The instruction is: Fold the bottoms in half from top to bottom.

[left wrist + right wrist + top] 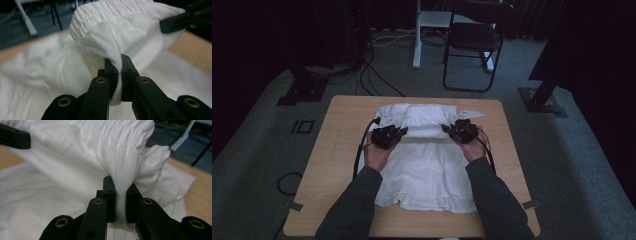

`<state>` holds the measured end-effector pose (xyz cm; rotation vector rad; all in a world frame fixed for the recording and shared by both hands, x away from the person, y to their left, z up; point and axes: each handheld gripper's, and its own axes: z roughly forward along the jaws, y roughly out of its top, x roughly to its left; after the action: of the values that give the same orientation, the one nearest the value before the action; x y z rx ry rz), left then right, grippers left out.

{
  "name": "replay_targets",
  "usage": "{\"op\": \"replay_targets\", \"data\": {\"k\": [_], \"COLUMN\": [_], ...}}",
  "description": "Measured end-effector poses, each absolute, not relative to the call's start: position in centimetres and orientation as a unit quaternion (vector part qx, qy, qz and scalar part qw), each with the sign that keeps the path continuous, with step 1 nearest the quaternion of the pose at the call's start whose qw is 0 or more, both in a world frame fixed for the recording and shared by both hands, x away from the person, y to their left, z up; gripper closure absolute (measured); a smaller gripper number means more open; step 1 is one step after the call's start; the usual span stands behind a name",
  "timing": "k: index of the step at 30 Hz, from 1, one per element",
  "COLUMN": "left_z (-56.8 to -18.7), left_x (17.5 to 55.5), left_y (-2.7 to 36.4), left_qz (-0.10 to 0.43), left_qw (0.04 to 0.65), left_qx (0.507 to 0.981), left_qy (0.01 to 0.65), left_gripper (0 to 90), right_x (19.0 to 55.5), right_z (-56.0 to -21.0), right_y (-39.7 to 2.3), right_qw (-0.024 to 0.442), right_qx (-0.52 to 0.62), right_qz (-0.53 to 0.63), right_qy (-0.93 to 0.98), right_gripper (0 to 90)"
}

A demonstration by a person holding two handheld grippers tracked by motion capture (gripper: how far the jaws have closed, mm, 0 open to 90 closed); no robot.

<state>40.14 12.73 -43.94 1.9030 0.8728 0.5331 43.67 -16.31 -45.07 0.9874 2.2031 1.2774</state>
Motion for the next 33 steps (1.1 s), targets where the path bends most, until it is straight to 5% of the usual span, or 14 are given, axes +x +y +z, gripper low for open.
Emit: {"op": "replay_targets", "data": {"k": [5,12,15,17,18,19,24,26,27,29,33], "left_z": [-45.5,-54.3,-55.3,-55.0,-54.3,-53.5,-50.1,-49.3,-49.2,-49.3,-51.1], "left_x": [37.9,37.2,37.4,37.4,37.3,37.1,38.0,39.2,39.8,41.2,43.5], "left_y": [12.7,12.4,12.7,12.7,12.9,13.2,14.9,15.0,15.0,14.6,13.1], "left_qz": [0.2,0.13,0.113,0.109,0.113,0.118,0.143,0.152,0.153,0.15,0.136], "left_qw": [0.461,0.383,0.389,0.389,0.388,0.398,0.44,0.438,0.435,0.421,0.382], "left_qx": [0.79,0.83,0.825,0.823,0.826,0.822,0.79,0.784,0.785,0.79,0.805], "left_qy": [0.35,0.385,0.393,0.399,0.393,0.389,0.403,0.412,0.413,0.42,0.432], "left_gripper": [86.4,84.1,79.5,67.4,67.4,57.9,53.4,61.9,70.6,84.3,88.5], "right_x": [41.2,38.8,39.1,39.2,39.3,39.2,38.3,38.7,39.4,40.7,43.5], "right_z": [-44.6,-53.6,-55.5,-55.5,-55.3,-54.6,-51.5,-50.6,-50.2,-50.3,-52.1], "right_y": [-16.9,-16.1,-16.0,-16.1,-16.2,-16.5,-18.4,-19.3,-19.8,-20.2,-19.5], "right_qw": [0.204,0.134,0.118,0.113,0.103,0.097,0.115,0.139,0.148,0.156,0.152], "right_qx": [0.337,0.355,0.366,0.37,0.377,0.375,0.367,0.382,0.396,0.425,0.46], "right_qz": [0.458,0.389,0.378,0.382,0.383,0.385,0.446,0.458,0.457,0.447,0.404], "right_qy": [0.797,0.84,0.842,0.839,0.837,0.838,0.808,0.791,0.782,0.771,0.776], "right_gripper": [82.8,82.5,80.8,77.4,71.1,53.2,41.7,51.6,67.2,79.3,83.1]}}
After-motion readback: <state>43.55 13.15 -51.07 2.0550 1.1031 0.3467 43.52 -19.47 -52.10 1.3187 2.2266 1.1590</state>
